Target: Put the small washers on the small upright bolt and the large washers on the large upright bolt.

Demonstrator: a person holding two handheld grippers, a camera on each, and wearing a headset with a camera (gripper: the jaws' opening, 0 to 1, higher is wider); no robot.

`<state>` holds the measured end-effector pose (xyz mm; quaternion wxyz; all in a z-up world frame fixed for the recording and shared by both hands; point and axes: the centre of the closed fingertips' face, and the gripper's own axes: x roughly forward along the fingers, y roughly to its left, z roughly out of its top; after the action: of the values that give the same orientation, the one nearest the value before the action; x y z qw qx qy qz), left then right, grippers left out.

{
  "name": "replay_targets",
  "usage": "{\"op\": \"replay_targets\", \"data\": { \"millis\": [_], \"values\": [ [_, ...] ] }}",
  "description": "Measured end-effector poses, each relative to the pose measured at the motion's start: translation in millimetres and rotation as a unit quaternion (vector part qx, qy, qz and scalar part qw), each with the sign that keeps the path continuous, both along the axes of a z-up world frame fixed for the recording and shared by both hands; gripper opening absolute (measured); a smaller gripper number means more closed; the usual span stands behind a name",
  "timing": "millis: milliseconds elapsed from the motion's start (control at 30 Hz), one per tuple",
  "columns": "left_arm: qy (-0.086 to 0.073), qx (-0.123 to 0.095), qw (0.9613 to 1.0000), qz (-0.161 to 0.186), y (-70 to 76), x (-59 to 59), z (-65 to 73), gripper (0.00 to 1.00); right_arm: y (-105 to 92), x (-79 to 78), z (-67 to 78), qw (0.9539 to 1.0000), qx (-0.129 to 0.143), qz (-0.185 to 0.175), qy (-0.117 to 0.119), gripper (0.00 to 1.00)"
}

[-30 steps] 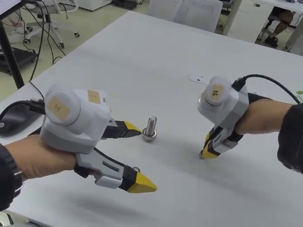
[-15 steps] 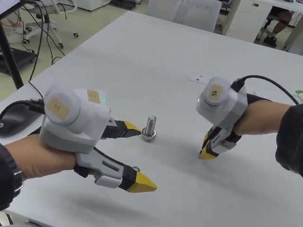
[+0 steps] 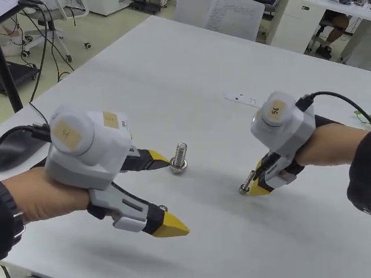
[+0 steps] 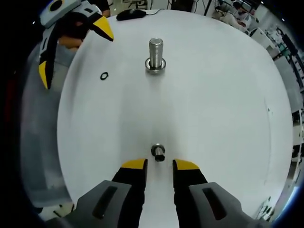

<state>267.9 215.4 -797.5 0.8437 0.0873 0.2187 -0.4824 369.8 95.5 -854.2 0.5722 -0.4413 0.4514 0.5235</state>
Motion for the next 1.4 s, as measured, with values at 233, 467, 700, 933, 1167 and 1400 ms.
{"op": "replay_targets", "data": {
  "millis": [233,467,700,933,1167,1400],
  "values": [
    [0.000,0.000,1.0000,0.000,0.2,0.2,-0.1,0.75,-12.5,-3.0,4.9,0.9999,0.005,-0.015,-0.005,0.23],
    [0.002,0.001,1.0000,-0.002,0.3,-0.3,-1.2,0.75,-21.4,-15.6,6.0,0.9997,0.008,-0.021,-0.006,0.23],
    [0.003,0.002,1.0000,-0.004,-0.4,-2.0,-2.2,0.75,-25.3,-34.7,5.1,0.9997,0.013,-0.020,-0.005,0.23],
    [0.002,0.003,1.0000,-0.005,-0.3,-3.3,-1.8,0.75,-20.7,-48.1,3.6,0.9997,0.021,-0.011,-0.002,0.23],
    [0.001,0.004,1.0000,-0.003,0.5,-3.0,-2.1,0.75,-11.6,-63.3,1.8,0.9997,0.023,0.003,0.003,0.23],
    [0.000,0.006,1.0000,-0.002,1.1,-2.5,-2.0,0.75,11.8,-77.5,2.7,0.9990,0.033,0.029,0.009,0.23]
  ]
}}
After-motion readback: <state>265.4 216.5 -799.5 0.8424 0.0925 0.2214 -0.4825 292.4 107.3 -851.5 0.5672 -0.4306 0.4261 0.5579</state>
